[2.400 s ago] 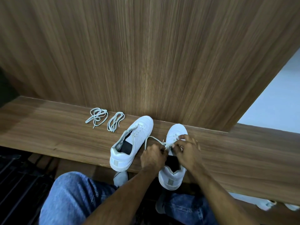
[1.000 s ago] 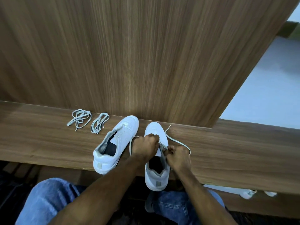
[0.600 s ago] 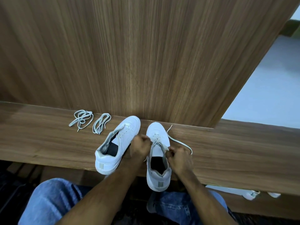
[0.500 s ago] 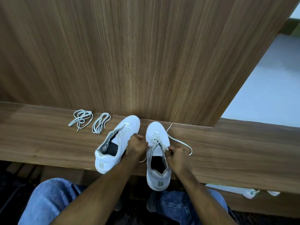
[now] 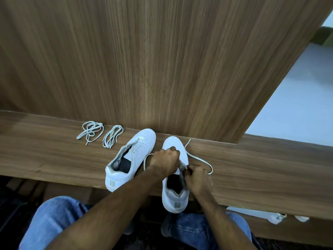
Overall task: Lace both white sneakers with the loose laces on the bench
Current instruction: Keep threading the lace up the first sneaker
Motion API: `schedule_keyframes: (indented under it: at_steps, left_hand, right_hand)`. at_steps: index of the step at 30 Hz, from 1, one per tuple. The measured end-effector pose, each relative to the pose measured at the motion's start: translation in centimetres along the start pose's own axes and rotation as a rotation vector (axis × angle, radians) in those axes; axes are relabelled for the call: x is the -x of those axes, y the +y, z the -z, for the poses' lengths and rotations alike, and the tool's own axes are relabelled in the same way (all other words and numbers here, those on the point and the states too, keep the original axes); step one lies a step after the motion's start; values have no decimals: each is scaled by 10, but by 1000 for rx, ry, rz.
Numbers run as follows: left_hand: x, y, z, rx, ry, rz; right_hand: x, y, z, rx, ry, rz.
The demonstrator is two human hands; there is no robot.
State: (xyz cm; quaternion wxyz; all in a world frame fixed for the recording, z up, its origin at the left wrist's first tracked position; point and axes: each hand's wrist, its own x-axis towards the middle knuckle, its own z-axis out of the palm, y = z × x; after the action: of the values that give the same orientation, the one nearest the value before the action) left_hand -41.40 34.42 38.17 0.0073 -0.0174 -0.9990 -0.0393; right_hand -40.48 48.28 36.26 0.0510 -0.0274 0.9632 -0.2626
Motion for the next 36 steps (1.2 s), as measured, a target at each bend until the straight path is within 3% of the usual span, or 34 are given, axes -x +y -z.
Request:
schedule_keyframes:
  at_steps: [3,5,7,10,11,13,19,21,24,26,27,30,31,33,36]
  left_hand:
    - [4,1,1,-80,-17,-53]
    - [5,2,3,13,40,11]
    - [3,2,3,468,158,300]
    - [-7,-13,1,1474,280,857]
    - [-10,-22,-6,1605,300,947]
    - [-12,-37,-21,1488,298,907]
    - [-4,-22,-11,502,147,109]
    - [-2,-12,-9,206,89,22]
    - [-2,-3,-8,18,166,57]
    - [-2,-3,-2,133,281,103]
    - [-3,-5,2,316,361,177]
    - [-9,-17,24,1176,653,528]
    - [-13,-23,32,1310,758,617]
    - [-17,-36,38,1298,820,686]
    - [-11,-39,29,885,629,550]
  right_hand:
    - [2,-2,1,7,-2,-14]
    - [3,-1,1,8,5,-23]
    - [3,0,2,4,9,-39]
    - [4,-1,0,7,12,-39]
    - [4,-2,0,16,14,-36]
    - [5,-2,-1,14,20,-27]
    - [6,-3,2,19,9,-23]
    - [6,-4,2,17,7,-25]
    - [6,-4,1,12,2,-39]
    - [6,-3,0,-5,12,-37]
    - [6,-3,0,-14,15,-35]
    - [6,-1,0,-32,24,-41]
    - [6,-1,0,-36,28,-39]
    - [6,-1,-2,-40,30,-37]
    - [6,0,-2,-49,31,-38]
